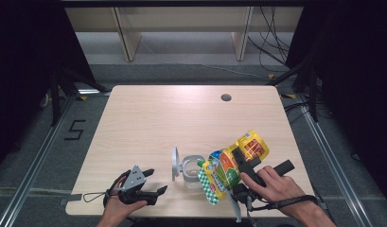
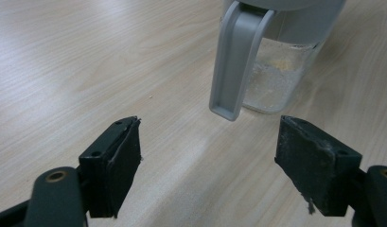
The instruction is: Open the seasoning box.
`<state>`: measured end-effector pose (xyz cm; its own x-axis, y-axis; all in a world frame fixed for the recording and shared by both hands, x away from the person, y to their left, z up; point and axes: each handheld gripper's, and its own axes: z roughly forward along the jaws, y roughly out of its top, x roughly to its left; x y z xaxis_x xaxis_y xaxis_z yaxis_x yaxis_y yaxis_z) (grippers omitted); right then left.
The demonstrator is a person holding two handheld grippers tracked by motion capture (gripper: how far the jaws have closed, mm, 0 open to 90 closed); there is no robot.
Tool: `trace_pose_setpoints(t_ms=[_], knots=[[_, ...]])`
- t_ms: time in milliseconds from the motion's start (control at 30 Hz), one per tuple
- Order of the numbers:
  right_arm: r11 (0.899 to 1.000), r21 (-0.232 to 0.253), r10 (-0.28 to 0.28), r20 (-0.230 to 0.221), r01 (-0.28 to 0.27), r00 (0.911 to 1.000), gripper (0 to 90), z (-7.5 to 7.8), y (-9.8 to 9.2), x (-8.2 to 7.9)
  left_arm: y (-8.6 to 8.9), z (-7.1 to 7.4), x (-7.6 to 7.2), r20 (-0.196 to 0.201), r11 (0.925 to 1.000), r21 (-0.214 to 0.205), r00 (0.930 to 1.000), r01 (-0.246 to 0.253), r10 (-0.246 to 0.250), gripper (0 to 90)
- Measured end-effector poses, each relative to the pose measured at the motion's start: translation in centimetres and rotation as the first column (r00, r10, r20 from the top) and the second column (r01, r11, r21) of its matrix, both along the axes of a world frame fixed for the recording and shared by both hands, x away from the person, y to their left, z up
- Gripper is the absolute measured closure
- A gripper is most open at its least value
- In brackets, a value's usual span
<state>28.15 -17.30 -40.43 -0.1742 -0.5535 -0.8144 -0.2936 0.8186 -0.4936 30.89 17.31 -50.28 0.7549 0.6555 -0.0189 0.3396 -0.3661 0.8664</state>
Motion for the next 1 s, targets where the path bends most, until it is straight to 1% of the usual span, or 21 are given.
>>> trace_pose_setpoints(t_ms=[33, 67, 100, 133, 167, 200, 267, 300, 333, 400, 500, 567, 600, 633, 667, 700, 767, 867, 933, 967, 1000], knots=[[1.0, -0.001, 0.009, 0.005, -0.009, 0.9999, 45.5, 0.0, 0.0, 0.0, 0.0, 0.0, 0.0, 0.0, 1.0, 0.0, 1.0, 0.0, 0.0, 22.4], [0.999, -0.035, 0.037, 0.01, -0.036, 0.9993, 45.5, 0.2, 0.2, 0.2, 0.0, 0.0, 0.0, 0.0, 1.0, -0.007, 1.0, -0.001, 0.001, 22.4], [0.999, -0.035, 0.037, 0.01, -0.036, 0.9993, 45.5, 0.2, 0.2, 0.2, 0.0, 0.0, 0.0, 0.0, 1.0, -0.007, 1.0, -0.001, 0.001, 22.4], [0.998, -0.058, 0.039, 0.012, -0.038, 0.9992, 45.8, 0.2, 0.4, 0.2, 0.0, -0.1, -0.1, -0.015, 0.9998, -0.014, 0.9998, -0.014, 0.014, 22.4], [0.998, -0.058, 0.039, 0.012, -0.038, 0.9992, 45.8, 0.2, 0.4, 0.2, 0.0, -0.1, -0.1, -0.015, 0.9998, -0.014, 0.9998, -0.014, 0.014, 22.4], [0.998, -0.056, 0.035, 0.007, -0.034, 0.9994, 46.2, 0.2, 0.5, 0.1, 0.0, 0.0, -0.1, -0.002, 0.9999, -0.01, 1.0, -0.008, 0.008, 22.4], [0.996, -0.071, 0.045, -0.011, -0.046, 0.9989, 48.3, 0.2, 0.8, 0.2, -0.1, 0.0, -0.1, -0.004, 0.9997, -0.02, 0.9999, -0.012, 0.012, 22.4], [0.994, -0.087, 0.059, -0.004, -0.059, 0.9983, 48.6, 0.2, 0.9, 0.3, -0.1, 0.0, -0.1, -0.004, 0.9997, -0.02, 0.9999, -0.012, 0.012, 22.4], [0.996, -0.074, 0.05, -0.008, -0.05, 0.9987, 48.9, 0.1, 0.9, 0.2, 0.0, 0.0, -0.1, -0.003, 0.9999, -0.011, 1.0, -0.005, 0.005, 22.4], [0.995, -0.083, 0.061, -0.019, -0.063, 0.9979, 49.6, 0.2, 1.0, 0.4, 0.0, 0.0, -0.1, -0.002, 0.9999, -0.011, 0.9999, -0.01, 0.01, 22.4], [0.995, -0.076, 0.063, -0.004, -0.063, 0.998, 50.5, 0.2, 1.0, 0.3, 0.0, 0.0, -0.1, -0.003, 0.9999, -0.014, 1.0, -0.007, 0.007, 22.4], [0.995, -0.073, 0.065, -0.007, -0.065, 0.9979, 50.6, 0.3, 1.0, 0.2, 0.0, 0.0, 0.0, 0.001, 0.9999, -0.014, 1.0, -0.004, 0.004, 22.4], [0.995, -0.076, 0.062, -0.017, -0.063, 0.9979, 50.7, 0.3, 1.0, 0.3, -0.1, 0.0, -0.2, -0.019, 0.9995, -0.025, 0.9996, -0.02, 0.02, 22.4], [0.995, -0.076, 0.062, -0.017, -0.063, 0.9979, 50.7, 0.3, 1.0, 0.3, -0.1, 0.0, -0.2, -0.019, 0.9995, -0.025, 0.9996, -0.02, 0.02, 22.4], [0.994, -0.082, 0.066, -0.01, -0.067, 0.9978, 50.8, 0.4, 1.0, 0.3, 0.0, 0.0, 0.0, -0.005, 1.0, -0.007, 1.0, -0.002, 0.002, 22.4], [0.996, -0.067, 0.063, -0.002, -0.062, 0.998, 50.8, 0.4, 1.0, 0.2, 0.0, 0.0, 0.0, -0.005, 1.0, -0.007, 1.0, -0.002, 0.002, 22.4], [0.996, -0.071, 0.061, -0.01, -0.062, 0.9981, 50.9, 0.5, 1.0, 0.2, 0.0, 0.0, 0.0, 0.0, 1.0, -0.003, 1.0, 0.001, -0.001, 22.4], [0.995, -0.076, 0.068, -0.003, -0.068, 0.9977, 50.9, 0.6, 1.0, 0.1, 0.0, 0.0, 0.0, -0.001, 0.9999, -0.011, 1.0, 0.003, -0.004, 22.4], [0.994, -0.08, 0.071, -0.015, -0.072, 0.9974, 51.0, 0.7, 1.1, 0.1, 0.0, 0.0, 0.0, -0.006, 0.9999, -0.01, 1.0, 0.006, -0.006, 22.4], [0.994, -0.083, 0.073, -0.011, -0.074, 0.9972, 51.0, 0.8, 1.2, 0.1, 0.0, 0.0, 0.0, -0.006, 0.9999, -0.01, 1.0, 0.007, -0.007, 22.4], [0.994, -0.081, 0.077, 0.001, -0.077, 0.997, 51.0, 0.9, 1.2, 0.1, -0.1, -0.1, -0.1, -0.02, 0.9998, -0.017, 0.9998, -0.006, 0.006, 22.4]])
